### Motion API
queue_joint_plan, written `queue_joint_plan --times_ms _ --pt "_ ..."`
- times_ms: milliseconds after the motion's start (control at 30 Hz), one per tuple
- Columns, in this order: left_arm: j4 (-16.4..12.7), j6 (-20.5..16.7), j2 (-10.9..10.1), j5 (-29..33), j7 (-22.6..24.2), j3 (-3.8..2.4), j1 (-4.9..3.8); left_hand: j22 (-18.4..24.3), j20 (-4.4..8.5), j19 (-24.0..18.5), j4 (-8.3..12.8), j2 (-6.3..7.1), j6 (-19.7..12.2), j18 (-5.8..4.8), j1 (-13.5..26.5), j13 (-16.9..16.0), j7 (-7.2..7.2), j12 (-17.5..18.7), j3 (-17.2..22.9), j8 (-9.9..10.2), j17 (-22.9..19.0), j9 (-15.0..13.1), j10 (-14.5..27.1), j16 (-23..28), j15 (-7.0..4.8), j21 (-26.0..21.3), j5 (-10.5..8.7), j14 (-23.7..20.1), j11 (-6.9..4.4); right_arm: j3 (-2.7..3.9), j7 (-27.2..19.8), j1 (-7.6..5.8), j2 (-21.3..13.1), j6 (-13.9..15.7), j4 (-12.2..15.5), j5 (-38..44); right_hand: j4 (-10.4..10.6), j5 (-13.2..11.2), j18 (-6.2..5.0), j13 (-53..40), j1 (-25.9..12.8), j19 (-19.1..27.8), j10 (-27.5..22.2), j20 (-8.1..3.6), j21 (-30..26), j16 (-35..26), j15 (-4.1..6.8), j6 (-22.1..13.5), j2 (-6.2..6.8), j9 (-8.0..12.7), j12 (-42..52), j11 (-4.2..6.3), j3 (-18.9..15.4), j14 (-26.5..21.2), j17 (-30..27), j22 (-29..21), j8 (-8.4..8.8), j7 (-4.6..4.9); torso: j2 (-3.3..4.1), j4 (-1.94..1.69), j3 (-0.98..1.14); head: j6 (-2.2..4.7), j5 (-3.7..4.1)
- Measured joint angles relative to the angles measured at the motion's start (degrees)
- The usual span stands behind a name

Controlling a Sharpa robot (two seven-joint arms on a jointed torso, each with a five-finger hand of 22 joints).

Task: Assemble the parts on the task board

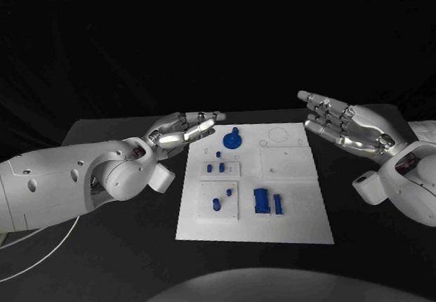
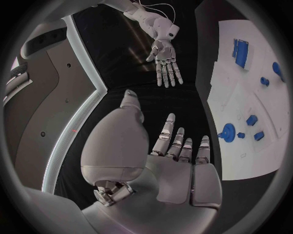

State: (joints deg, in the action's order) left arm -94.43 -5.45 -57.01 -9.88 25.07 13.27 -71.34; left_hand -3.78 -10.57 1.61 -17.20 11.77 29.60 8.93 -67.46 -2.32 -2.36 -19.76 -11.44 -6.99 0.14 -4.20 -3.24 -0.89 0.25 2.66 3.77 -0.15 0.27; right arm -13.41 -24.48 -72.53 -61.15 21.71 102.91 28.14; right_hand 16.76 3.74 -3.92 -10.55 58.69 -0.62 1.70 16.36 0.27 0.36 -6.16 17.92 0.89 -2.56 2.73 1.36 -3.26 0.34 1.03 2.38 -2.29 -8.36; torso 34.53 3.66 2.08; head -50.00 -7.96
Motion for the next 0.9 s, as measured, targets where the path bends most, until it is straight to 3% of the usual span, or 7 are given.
queue_joint_plan --times_ms 100,233,467,533,667,733,900 --pt "-0.2 -3.5 0.2 -0.4 3.1 -0.01 -0.01 1.0 0.27 -0.3 -0.2 3.29 -6.9 0.00 2.3 0.5 4.95 5.1 -2.7 2.6 -0.1 1.4 2.0 0.7 -1.83 -0.9 -0.16 0.2 -5.32 -0.07 -2.6 -0.32 0.1 -2.8 -0.7 -4.8 0.0 0.0 -0.01 8.3 1.7 0.7 -1.5 -0.36 -0.1 -0.2 1.79 -5.3 -1.39 0.9 -2.2 4.17 -2.4 -0.3 -0.9 -2.1 0.55 -2.39 0.05 -0.01 0.04 0.00 0.27" --pt "-0.2 -6.7 0.7 -0.7 5.6 0.00 -0.01 1.9 0.56 -0.6 -0.2 4.32 -10.2 -0.01 3.4 0.6 7.49 7.2 -3.5 3.7 -0.1 1.9 2.6 0.7 -2.00 -1.5 -0.16 0.2 -8.19 -0.07 -4.6 -0.30 0.2 -5.0 -1.5 -8.2 0.1 0.0 -0.95 10.4 3.4 0.6 -1.7 -0.72 -0.1 -0.2 1.79 -7.4 -2.09 1.1 -2.5 5.12 -3.6 -0.3 -0.9 -2.3 0.55 -3.60 0.14 -0.13 0.13 0.00 0.57" --pt "-0.1 -9.9 1.6 -1.1 8.1 0.01 0.00 2.1 -0.49 -1.0 -0.2 4.46 -9.2 0.00 3.5 0.6 7.06 7.3 -3.4 3.7 -0.1 1.9 2.7 0.7 -2.00 -1.5 -0.16 0.2 -7.81 -0.11 -6.5 0.18 0.3 -7.7 -2.3 -11.1 0.0 0.0 -2.25 10.5 4.9 0.6 -1.6 -0.72 -0.1 -0.2 1.79 -7.3 -3.66 1.1 -2.5 4.11 -5.2 -0.3 -1.0 -2.3 0.55 -2.70 0.23 -0.40 0.16 0.00 0.83" --pt "0.0 -10.0 1.5 -1.1 8.1 0.04 0.02 2.3 2.80 -1.5 5.2 2.08 -15.3 -2.32 20.5 2.0 3.33 11.2 1.2 6.4 -0.1 2.7 3.2 0.7 -0.67 -2.4 -3.09 0.1 -5.46 -0.15 -6.5 0.20 0.3 -7.7 -2.3 -11.2 -5.1 -3.0 0.18 10.5 -12.3 0.6 -1.8 -5.54 -0.1 -0.2 5.33 -10.6 -2.21 2.2 -2.5 -0.43 -2.7 -0.4 -1.0 -2.3 1.94 0.83 0.21 -0.40 0.16 0.00 0.76" --pt "0.2 -10.3 1.8 -1.0 7.8 -0.64 0.51 2.3 9.85 -1.6 11.7 -5.52 -23.2 -8.51 46.8 2.1 2.38 18.4 8.1 6.8 -0.1 2.7 3.2 0.7 -0.53 -2.5 -3.61 0.2 -0.57 0.59 -6.3 0.65 0.9 -7.2 -2.8 -11.4 -11.4 -3.6 3.59 10.5 -37.9 0.6 -1.7 -11.45 -0.1 -0.2 5.89 -17.4 -0.94 2.5 -2.5 -1.06 3.1 -0.3 -1.0 -2.3 2.10 7.64 0.18 -0.44 0.16 0.34 0.97" --pt "0.4 -10.7 2.3 -0.8 7.7 -1.31 1.00 2.3 10.39 -1.6 15.9 -9.60 -27.5 -8.54 53.3 2.2 2.34 19.5 10.9 6.8 -0.1 2.8 3.2 0.7 -0.53 -2.5 -3.61 0.2 -0.57 1.19 -6.3 1.20 1.6 -6.7 -3.2 -11.7 -15.8 -3.6 3.58 10.5 -44.3 0.6 -1.7 -15.52 -0.1 -0.2 5.89 -17.9 -0.91 2.5 -2.5 -1.06 3.2 -0.3 -1.0 -2.3 2.10 8.14 0.10 -0.53 0.09 0.88 1.20" --pt "1.3 -13.8 4.7 0.2 7.3 -4.26 3.38 2.3 10.39 -1.6 17.0 -11.71 -29.3 -8.54 61.8 2.2 2.39 19.6 11.4 6.8 -0.1 2.8 3.2 0.7 -0.53 -2.5 -3.61 0.2 -0.57 4.12 -6.1 3.71 4.9 -3.5 -5.3 -13.4 -16.5 -3.6 3.59 10.5 -52.9 0.6 -1.7 -16.07 -0.1 -0.2 5.88 -17.9 -0.91 2.5 -2.5 -1.06 3.3 -0.3 -1.0 -2.3 2.10 8.14 -0.31 -0.89 -0.19 3.06 2.21"
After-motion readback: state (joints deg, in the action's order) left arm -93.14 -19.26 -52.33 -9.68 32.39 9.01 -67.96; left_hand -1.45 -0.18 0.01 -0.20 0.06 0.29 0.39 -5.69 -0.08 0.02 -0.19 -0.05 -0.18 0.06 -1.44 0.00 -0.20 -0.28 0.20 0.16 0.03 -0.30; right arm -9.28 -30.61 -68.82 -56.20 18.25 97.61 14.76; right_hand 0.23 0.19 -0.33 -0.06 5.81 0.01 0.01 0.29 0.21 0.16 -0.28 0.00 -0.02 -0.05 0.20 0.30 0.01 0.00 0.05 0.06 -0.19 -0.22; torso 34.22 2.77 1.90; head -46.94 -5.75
